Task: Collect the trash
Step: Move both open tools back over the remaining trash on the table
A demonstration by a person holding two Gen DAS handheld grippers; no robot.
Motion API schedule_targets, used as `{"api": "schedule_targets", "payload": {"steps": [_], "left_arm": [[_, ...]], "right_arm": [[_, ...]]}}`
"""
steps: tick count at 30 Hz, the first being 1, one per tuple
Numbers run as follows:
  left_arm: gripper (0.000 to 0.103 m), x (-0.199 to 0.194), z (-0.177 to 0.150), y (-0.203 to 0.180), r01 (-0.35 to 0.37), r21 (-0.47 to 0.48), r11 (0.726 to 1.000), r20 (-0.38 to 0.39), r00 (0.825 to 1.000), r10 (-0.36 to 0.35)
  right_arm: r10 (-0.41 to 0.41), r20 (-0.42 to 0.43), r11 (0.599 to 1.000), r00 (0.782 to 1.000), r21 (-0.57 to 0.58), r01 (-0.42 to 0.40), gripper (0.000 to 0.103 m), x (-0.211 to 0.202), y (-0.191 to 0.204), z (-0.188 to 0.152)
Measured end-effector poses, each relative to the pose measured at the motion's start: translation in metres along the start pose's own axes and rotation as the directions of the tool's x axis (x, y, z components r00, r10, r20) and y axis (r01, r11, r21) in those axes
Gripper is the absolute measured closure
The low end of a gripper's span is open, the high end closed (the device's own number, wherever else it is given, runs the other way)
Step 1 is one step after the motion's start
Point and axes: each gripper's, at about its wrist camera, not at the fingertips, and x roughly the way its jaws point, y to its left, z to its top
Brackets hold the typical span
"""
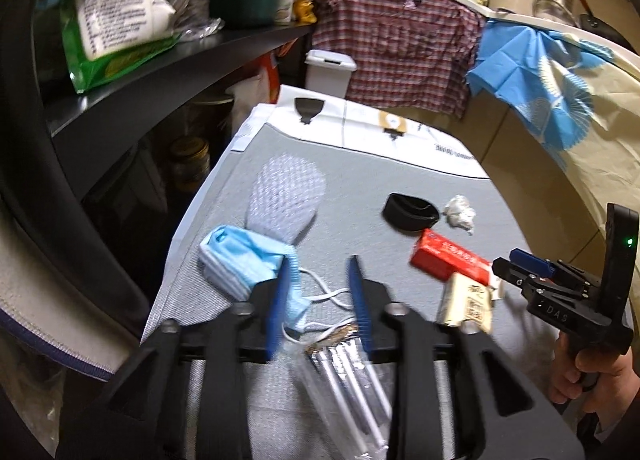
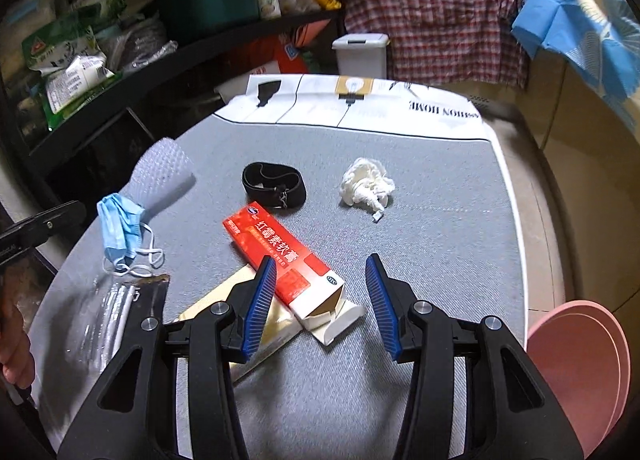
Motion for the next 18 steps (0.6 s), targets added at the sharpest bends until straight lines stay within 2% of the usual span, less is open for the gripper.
{"api": "schedule_targets", "payload": {"steps": [5, 7, 11, 18], "left_arm": [[0.063, 0.014, -0.002, 0.01, -0.044, -0.024, 0.999, -0.034, 0.998, 0.043], [0.063, 0.019, -0.003, 0.014, -0.053, -0.043, 0.998, -0.053, 0.997, 0.051], [0.063, 0.029, -0.005, 0.021, -0.089, -0.061, 0.994, -0.089, 0.993, 0.083], [0.063, 0.039, -0.009, 0.029, -0.103, -0.097, 0.99, -0.135, 0.987, 0.089]], "right_arm": [[0.008, -0.058, 0.999, 0.998, -0.03, -0.01, 0.051, 0.017, 0.002, 0.002], [0.013, -0.068, 0.999, 0.998, -0.037, -0.015, 0.047, 0.019, 0.003, 0.001], [0.023, -0.081, 0.998, 0.996, -0.053, -0.028, 0.047, 0.021, 0.005, 0.002], [0.022, -0.115, 0.995, 0.993, -0.094, -0.033, 0.047, 0.028, 0.01, -0.002]]}}
